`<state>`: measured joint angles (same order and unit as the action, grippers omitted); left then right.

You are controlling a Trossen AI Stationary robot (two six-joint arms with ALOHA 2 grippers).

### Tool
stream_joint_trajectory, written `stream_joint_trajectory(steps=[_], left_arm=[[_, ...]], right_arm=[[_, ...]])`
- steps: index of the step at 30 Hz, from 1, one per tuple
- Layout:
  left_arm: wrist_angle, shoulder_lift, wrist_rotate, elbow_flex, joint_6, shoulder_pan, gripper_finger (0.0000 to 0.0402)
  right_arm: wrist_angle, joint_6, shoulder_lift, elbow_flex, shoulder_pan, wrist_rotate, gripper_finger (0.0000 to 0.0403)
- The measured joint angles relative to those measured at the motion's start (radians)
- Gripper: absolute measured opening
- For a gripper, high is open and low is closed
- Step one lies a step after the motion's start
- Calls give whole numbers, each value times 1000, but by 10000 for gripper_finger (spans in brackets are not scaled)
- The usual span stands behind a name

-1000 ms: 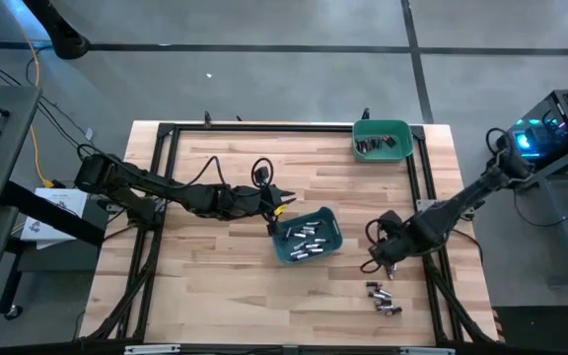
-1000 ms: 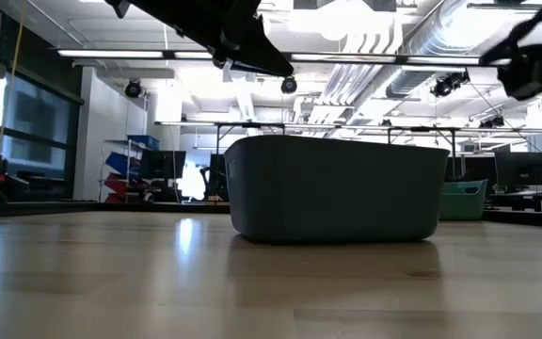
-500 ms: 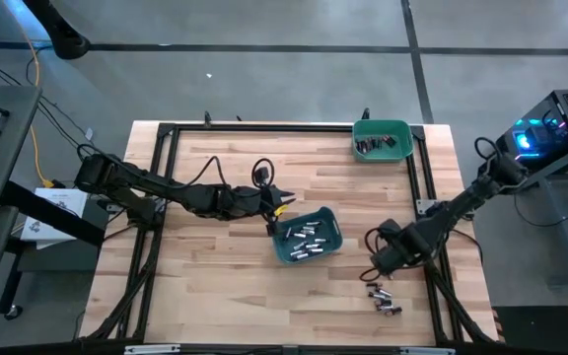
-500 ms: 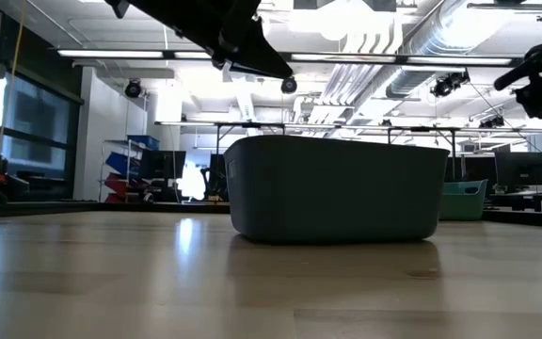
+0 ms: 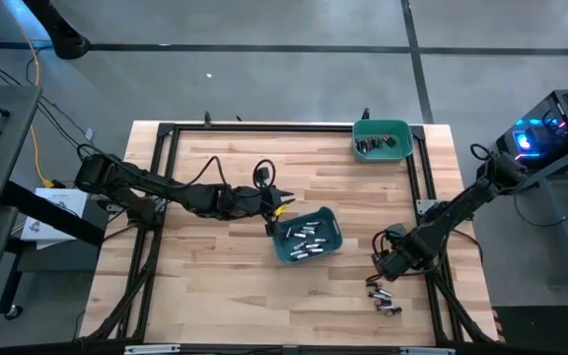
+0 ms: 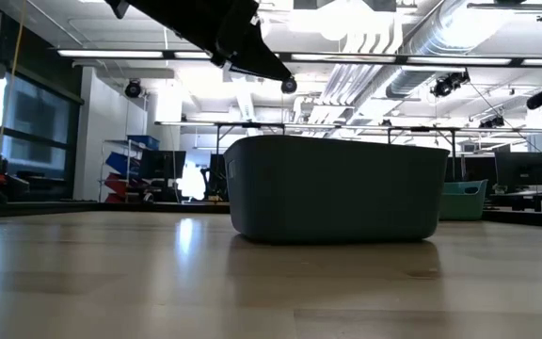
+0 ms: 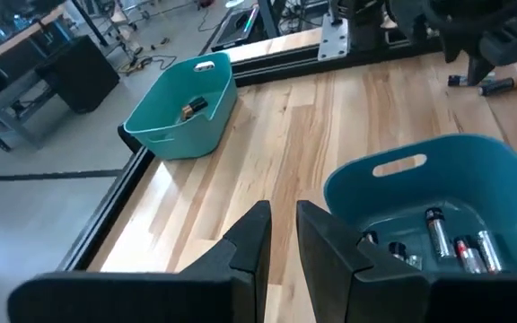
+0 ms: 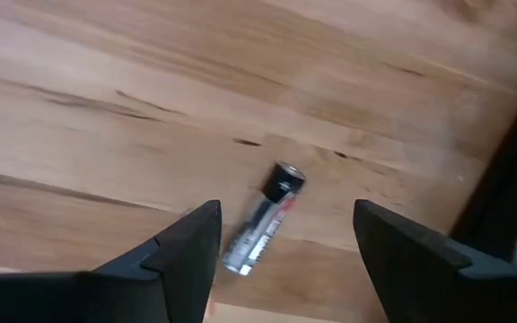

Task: Sort batteries
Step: Put the silver battery into the blue bin

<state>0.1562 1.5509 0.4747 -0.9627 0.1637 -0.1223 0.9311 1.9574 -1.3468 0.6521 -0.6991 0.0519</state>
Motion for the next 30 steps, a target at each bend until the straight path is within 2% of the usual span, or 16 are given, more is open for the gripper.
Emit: stream_joint_trajectory(steps=[8,15,19,21,24,30], left_arm=[[105,0,0,0,142,33,48],[195,0,0,0,262,72,48],[169,0,0,0,310,89,48],[133,0,0,0,310,97,48],[64,0,0,0,301,100,48],[-16,0,0,0,234,105,48]], right_arm=[[-21,71,0,0,21,-43,248],[-82,211,0,0,26,-88,248],[-82,313,0,0,26,-98,248],[-76,342,0,0,27,-63,248],[-77,347,0,0,26,9,248],[-48,284,0,0,26,21,246]])
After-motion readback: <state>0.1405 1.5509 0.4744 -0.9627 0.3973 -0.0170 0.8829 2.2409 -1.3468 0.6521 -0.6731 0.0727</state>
